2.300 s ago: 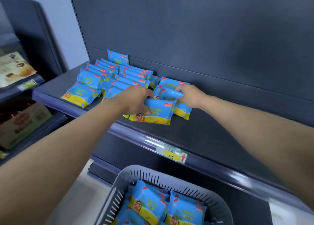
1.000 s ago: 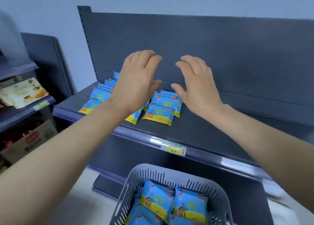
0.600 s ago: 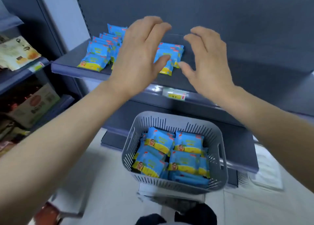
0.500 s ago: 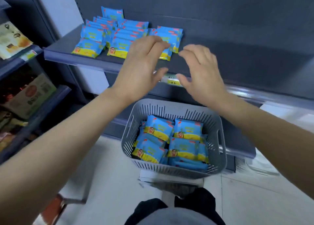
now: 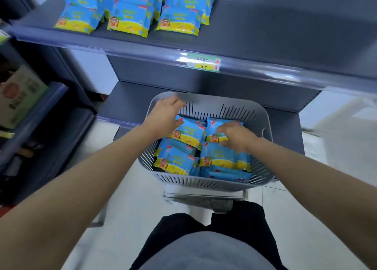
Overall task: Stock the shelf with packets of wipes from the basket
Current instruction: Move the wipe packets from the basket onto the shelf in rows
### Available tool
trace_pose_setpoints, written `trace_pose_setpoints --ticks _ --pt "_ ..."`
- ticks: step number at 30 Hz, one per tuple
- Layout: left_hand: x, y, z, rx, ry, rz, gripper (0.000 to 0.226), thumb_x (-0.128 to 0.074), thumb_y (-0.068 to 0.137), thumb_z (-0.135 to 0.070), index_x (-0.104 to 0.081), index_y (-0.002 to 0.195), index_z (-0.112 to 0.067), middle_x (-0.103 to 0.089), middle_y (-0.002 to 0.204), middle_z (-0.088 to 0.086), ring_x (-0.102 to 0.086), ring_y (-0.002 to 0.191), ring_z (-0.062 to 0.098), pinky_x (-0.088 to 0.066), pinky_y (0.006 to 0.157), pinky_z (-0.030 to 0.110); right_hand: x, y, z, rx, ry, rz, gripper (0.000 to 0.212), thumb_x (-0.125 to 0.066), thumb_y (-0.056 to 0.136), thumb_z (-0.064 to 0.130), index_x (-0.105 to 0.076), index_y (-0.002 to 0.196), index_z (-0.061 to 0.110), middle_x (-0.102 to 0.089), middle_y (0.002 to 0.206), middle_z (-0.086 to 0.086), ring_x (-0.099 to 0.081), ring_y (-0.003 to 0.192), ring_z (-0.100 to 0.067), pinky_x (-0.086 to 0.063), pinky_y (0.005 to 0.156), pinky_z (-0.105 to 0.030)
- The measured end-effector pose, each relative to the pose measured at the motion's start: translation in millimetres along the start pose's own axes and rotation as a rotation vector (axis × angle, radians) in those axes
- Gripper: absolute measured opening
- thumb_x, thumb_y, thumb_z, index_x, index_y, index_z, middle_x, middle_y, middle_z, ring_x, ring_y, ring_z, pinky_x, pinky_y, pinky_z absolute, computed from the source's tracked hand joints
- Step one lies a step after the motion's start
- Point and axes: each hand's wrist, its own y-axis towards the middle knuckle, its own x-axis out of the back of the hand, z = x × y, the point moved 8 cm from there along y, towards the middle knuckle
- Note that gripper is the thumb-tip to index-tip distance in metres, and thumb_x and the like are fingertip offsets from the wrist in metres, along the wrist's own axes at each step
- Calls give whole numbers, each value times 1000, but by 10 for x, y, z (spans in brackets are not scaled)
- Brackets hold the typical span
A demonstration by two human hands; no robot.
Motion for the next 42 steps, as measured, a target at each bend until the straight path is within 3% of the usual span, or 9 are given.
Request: trace_pose_setpoints --ticks 4,8,11,15,18,24,29,34,42 --pt "-323 96 104 2 74 121 55 -65 84 -24 -43 132 -10 -46 131 11 -42 122 30 -29 101 38 -342 115 -162 -70 28 132 66 -61 88 34 -30 145 21 -37 147 -8 -38 132 -28 -38 103 -38" --pt "-618 192 195 13 122 228 55 -63 84 -27 -42 133 -11 -46 130 11 -43 120 30 -32 99 38 -500 217 -125 -79 -89 154 78 -68 80 42 -30 144 19 -45 138 -12 -42 124 -32 -41 95 -41" --pt "-833 270 219 6 145 301 56 -64 83 -25 -42 132 -11 -47 129 12 -44 118 31 -34 97 38 -567 239 -110 -82 -181 191 65 -69 79 46 -45 131 16 -51 124 -12 -47 113 -31 -42 91 -42" --pt "-1049 378 258 0 227 390 57 -66 81 -28 -44 130 -10 -48 130 12 -46 118 31 -36 96 39 -475 186 -76 -81 -31 199 47 -68 82 32 -49 121 14 -53 115 -10 -50 107 -32 -40 76 -35" --pt "-1171 422 322 16 286 470 66 -67 79 -30 -39 136 -10 -44 136 11 -42 123 30 -37 99 40 -208 131 -84 -87 73 105 17 -59 84 15 -43 86 16 -48 86 -5 -48 84 -27 -35 64 -32" --pt "-1140 517 210 -73 455 433 61 -70 75 -32 -48 126 -9 -46 126 10 -40 118 28 -38 94 38 556 -40 -199 -105 85 -171 23 -55 82 11 -35 92 16 -46 83 -6 -44 74 -26 -33 61 -32" --pt "-822 540 10 -81 258 503 36 -62 86 -15 -50 118 -6 -57 120 15 -54 109 33 -41 80 34 1369 -195 -48 -13 143 -458 31 -61 81 18 -32 91 18 -47 81 -2 -51 75 -30 -34 60 -34" --pt "180 692 -138 -116 41 307 27 -66 79 -13 -53 101 -8 -61 102 13 -56 92 31 -38 67 33 2381 -159 61 56 242 -758 34 -59 81 17 -41 109 11 -60 99 -11 -54 80 -34 -40 66 -38" --pt "1629 972 275 22 -92 -18 27 -75 70 -14 -49 78 -15 -51 76 2 -45 70 22 -32 57 31 3116 955 102 101 253 -556 44 -68 81 19 -48 120 11 -57 113 -11 -53 97 -29 -40 76 -34"
